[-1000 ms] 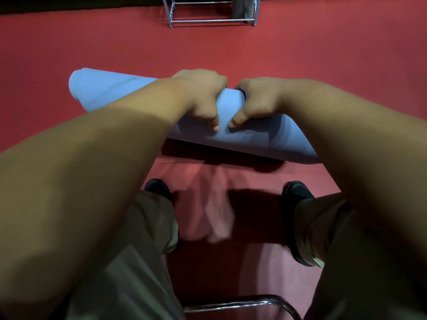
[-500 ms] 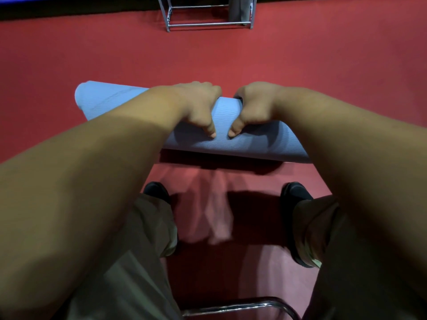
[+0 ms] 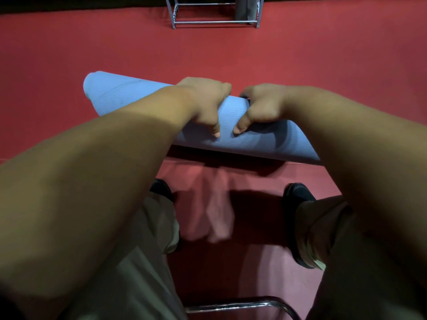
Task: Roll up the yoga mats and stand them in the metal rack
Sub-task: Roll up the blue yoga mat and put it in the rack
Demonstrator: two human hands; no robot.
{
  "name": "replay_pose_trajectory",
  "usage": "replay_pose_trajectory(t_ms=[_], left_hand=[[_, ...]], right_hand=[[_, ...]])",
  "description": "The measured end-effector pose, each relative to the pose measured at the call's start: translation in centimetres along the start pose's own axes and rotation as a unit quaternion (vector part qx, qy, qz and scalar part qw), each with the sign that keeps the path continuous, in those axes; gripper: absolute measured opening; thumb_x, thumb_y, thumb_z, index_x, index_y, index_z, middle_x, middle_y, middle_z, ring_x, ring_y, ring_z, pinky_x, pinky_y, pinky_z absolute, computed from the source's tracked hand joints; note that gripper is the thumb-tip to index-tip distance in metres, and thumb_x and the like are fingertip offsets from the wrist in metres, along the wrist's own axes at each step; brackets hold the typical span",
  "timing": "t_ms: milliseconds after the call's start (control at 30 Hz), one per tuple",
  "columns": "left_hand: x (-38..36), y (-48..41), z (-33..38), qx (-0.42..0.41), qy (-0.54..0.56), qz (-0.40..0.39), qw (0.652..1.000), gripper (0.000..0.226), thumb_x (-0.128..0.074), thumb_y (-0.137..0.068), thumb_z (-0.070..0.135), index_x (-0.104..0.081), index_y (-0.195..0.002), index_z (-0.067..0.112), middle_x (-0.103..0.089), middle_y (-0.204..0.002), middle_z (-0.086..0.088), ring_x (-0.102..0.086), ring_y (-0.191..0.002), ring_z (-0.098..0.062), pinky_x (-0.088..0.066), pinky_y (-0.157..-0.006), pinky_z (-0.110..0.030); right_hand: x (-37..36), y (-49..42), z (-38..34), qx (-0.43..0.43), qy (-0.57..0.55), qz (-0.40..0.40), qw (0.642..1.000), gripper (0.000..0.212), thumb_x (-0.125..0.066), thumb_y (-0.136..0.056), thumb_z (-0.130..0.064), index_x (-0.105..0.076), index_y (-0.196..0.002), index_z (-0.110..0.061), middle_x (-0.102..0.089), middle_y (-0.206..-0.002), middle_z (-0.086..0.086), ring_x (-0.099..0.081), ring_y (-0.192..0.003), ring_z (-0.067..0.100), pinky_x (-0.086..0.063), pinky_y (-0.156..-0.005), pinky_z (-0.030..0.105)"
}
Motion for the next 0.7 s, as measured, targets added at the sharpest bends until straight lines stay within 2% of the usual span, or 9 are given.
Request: replay_pose_trajectory(t_ms=[100,233,300,367,433,500,600,700], left_hand=[[-0.1,0.4,-0.3,0.015,0.021,-0.018,1.0,0.082,-0.095,-0.057,0.066,-0.047,-0.109,0.025,-0.057,-0.101,0.002,-0.059,-0.095,-0.031,-0.046,-0.074,-0.039],[-0.8,0.4,-0.4,0.026,0.043,-0.048,0.998,0.08,-0.094,-0.056,0.068,-0.051,-0.107,0.025,-0.056,-0.096,0.003,-0.059,-0.09,-0.031,-0.048,-0.073,-0.039],[-1.0,0.3,-0.2,0.027,0.042,-0.059,0.997,0.082,-0.094,-0.054,0.068,-0.052,-0.109,0.025,-0.057,-0.098,0.002,-0.06,-0.092,-0.032,-0.05,-0.074,-0.038],[-1.3,0.1,-0.1,0.029,0.045,-0.065,0.996,0.083,-0.095,-0.056,0.067,-0.051,-0.111,0.025,-0.056,-0.101,0.001,-0.06,-0.093,-0.032,-0.05,-0.076,-0.039],[-1.4,0.1,-0.1,0.031,0.05,-0.067,0.996,0.084,-0.095,-0.057,0.067,-0.048,-0.113,0.025,-0.056,-0.104,0.001,-0.059,-0.095,-0.031,-0.052,-0.08,-0.041],[-1.4,-0.1,-0.2,0.029,0.046,-0.06,0.997,0.09,-0.095,-0.055,0.069,-0.048,-0.117,0.024,-0.058,-0.112,0.0,-0.058,-0.1,-0.031,-0.054,-0.087,-0.044],[-1.1,-0.4,0.2,0.013,0.028,-0.035,0.999,0.111,-0.096,-0.051,0.07,-0.048,-0.135,0.018,-0.054,-0.132,-0.008,-0.056,-0.121,-0.035,-0.052,-0.101,-0.049],[-0.9,-0.3,0.7,-0.004,-0.003,-0.03,1.0,0.118,-0.099,-0.048,0.068,-0.045,-0.139,0.016,-0.05,-0.136,-0.01,-0.051,-0.129,-0.036,-0.05,-0.104,-0.053]], right_hand=[[-0.4,-0.5,-0.2,0.011,0.013,-0.008,1.0,0.095,-0.096,-0.064,-0.058,-0.056,-0.141,-0.021,-0.068,-0.128,0.003,-0.065,-0.112,0.029,-0.055,-0.102,0.043],[-1.3,-0.6,-0.5,0.01,0.067,-0.021,0.997,0.115,-0.099,-0.054,-0.061,-0.046,-0.147,-0.02,-0.064,-0.135,0.006,-0.063,-0.118,0.032,-0.054,-0.104,0.046],[-1.3,-0.6,-0.6,0.009,0.086,-0.016,0.996,0.109,-0.1,-0.053,-0.059,-0.054,-0.142,-0.016,-0.068,-0.13,0.009,-0.066,-0.114,0.033,-0.056,-0.1,0.045],[-1.1,-0.5,-0.6,0.002,0.091,-0.017,0.996,0.091,-0.099,-0.053,-0.058,-0.068,-0.126,-0.013,-0.074,-0.113,0.008,-0.07,-0.101,0.031,-0.061,-0.092,0.043],[-1.0,-0.5,-0.4,-0.006,0.093,-0.022,0.995,0.079,-0.098,-0.053,-0.059,-0.074,-0.113,-0.014,-0.076,-0.102,0.007,-0.072,-0.093,0.03,-0.063,-0.087,0.042],[-0.8,-0.5,0.0,-0.013,0.085,-0.022,0.996,0.076,-0.098,-0.051,-0.062,-0.076,-0.108,-0.016,-0.077,-0.098,0.005,-0.073,-0.089,0.028,-0.063,-0.085,0.041],[-0.9,-0.5,0.7,-0.03,0.059,-0.024,0.998,0.077,-0.096,-0.048,-0.065,-0.077,-0.106,-0.017,-0.078,-0.095,0.003,-0.074,-0.087,0.027,-0.064,-0.087,0.042],[-0.8,-0.4,1.0,-0.037,0.035,-0.022,0.998,0.078,-0.094,-0.047,-0.068,-0.077,-0.104,-0.016,-0.078,-0.095,0.002,-0.074,-0.087,0.027,-0.063,-0.088,0.042]])
Point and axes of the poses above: each hand's wrist, its own y-axis away from the middle knuckle, its own x-axis out of the back of the hand, z = x × y, the point moved 9 cm from there along -y, towards the middle knuckle
